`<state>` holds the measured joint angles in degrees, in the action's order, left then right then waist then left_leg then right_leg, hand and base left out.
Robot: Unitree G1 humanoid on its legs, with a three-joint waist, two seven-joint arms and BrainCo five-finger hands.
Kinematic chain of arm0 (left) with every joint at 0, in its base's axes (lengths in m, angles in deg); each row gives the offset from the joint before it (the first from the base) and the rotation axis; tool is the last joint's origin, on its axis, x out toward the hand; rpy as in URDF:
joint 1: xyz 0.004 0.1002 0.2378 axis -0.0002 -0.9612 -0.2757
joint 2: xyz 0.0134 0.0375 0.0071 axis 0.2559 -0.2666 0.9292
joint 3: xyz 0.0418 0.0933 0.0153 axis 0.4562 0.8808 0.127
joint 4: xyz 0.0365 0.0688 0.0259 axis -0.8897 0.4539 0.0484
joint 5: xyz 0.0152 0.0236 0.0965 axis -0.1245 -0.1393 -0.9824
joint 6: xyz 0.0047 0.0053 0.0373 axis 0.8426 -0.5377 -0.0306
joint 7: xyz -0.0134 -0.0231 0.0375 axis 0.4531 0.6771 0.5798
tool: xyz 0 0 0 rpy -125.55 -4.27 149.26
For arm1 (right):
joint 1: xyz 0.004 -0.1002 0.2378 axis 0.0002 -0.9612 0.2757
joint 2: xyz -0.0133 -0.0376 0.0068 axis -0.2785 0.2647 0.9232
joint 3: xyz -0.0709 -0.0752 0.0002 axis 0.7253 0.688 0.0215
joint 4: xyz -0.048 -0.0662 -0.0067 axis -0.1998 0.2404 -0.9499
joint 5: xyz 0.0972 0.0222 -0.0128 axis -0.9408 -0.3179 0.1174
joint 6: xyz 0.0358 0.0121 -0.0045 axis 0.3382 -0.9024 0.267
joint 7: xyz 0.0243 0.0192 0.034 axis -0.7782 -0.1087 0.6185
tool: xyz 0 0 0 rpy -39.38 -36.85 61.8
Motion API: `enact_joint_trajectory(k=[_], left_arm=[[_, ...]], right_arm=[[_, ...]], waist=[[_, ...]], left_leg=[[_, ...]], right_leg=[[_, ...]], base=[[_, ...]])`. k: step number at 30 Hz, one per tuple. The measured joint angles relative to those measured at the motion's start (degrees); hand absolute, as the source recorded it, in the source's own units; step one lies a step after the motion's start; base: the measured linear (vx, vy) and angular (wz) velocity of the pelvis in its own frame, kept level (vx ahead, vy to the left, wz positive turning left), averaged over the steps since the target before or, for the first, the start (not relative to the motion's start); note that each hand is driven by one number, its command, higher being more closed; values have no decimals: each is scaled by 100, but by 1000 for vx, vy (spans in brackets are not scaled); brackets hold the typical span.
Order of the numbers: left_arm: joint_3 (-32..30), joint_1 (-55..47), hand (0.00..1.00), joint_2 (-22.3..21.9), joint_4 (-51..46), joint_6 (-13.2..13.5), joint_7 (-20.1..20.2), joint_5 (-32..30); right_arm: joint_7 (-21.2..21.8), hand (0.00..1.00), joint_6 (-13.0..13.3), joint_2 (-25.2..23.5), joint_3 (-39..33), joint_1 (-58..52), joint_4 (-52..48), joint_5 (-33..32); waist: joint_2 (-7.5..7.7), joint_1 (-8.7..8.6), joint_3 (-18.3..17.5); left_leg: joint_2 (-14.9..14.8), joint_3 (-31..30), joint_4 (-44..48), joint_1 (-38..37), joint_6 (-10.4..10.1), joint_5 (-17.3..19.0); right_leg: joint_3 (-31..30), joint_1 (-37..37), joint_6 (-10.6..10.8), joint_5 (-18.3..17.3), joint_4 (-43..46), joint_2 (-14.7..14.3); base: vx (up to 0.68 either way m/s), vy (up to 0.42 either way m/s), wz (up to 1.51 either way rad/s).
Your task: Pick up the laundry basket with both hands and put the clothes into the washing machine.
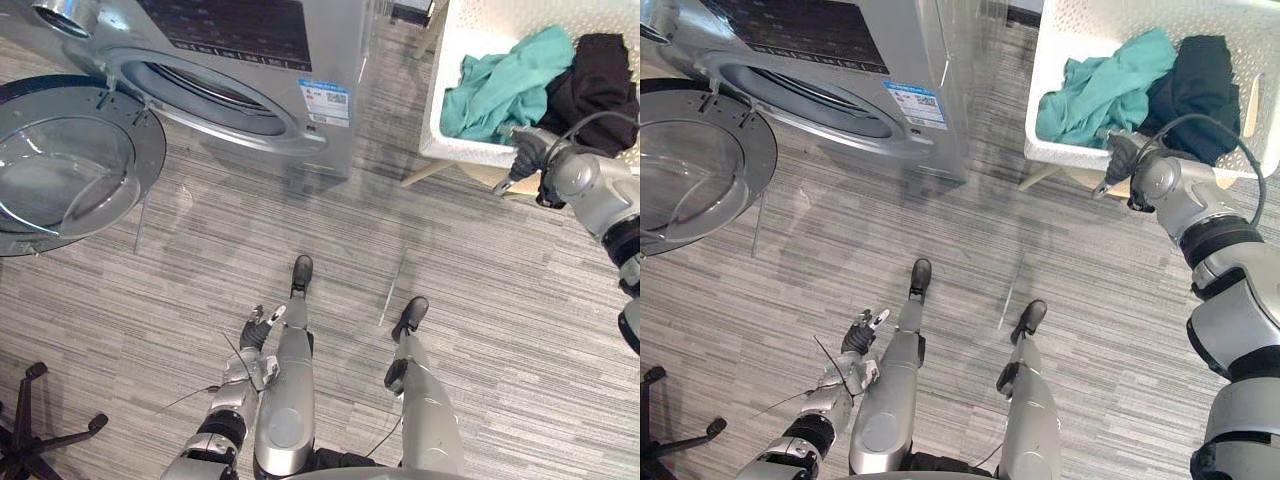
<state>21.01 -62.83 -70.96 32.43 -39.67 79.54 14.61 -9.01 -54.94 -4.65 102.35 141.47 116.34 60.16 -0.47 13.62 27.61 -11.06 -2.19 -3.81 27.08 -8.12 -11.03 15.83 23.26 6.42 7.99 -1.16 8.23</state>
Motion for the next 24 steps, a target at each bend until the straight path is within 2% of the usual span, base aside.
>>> enact_joint_trajectory(k=[3,6,12,18,20,24], left_arm=[[65,3,0,58,-1,-42,109,0],[115,3,0,55,8,-70,124,0],[113,2,0,57,42,-83,115,2],[76,-9,0,51,-17,-76,81,60],[33,-10,0,19,-28,-59,57,73],[-126,-38,0,-105,-188,-25,-43,161]], right_arm=[[264,0,8,5,196,-60,-42,-112],[335,0,26,5,264,-62,-87,-110],[59,0,186,3,87,-39,72,44],[-609,0,143,-4,-429,94,556,670],[-999,0,45,-12,-720,330,831,797],[-1400,0,-146,-13,-1054,664,1144,908]], waist=[[3,-10,-2],[4,-13,-2],[12,-8,-10],[7,51,-13],[4,67,-14],[0,22,-17]], left_leg=[[0,15,0,-12,-17,-12],[0,39,1,-26,-20,-14],[0,64,-4,-42,-20,-14],[9,83,-37,38,-18,-17],[14,128,-71,115,0,-40],[28,131,-145,152,2,-102]], right_leg=[[-14,-2,2,5,-4,1],[-34,-2,6,12,-12,1],[-70,3,7,13,-29,3],[-106,89,24,90,-98,8],[-156,205,22,137,-120,11],[-142,251,34,152,-162,24]], base=[[0,0,-1],[8,-2,-4],[6,-1,-2],[-5,3,-3],[-28,18,-11],[-5,4,-1]])
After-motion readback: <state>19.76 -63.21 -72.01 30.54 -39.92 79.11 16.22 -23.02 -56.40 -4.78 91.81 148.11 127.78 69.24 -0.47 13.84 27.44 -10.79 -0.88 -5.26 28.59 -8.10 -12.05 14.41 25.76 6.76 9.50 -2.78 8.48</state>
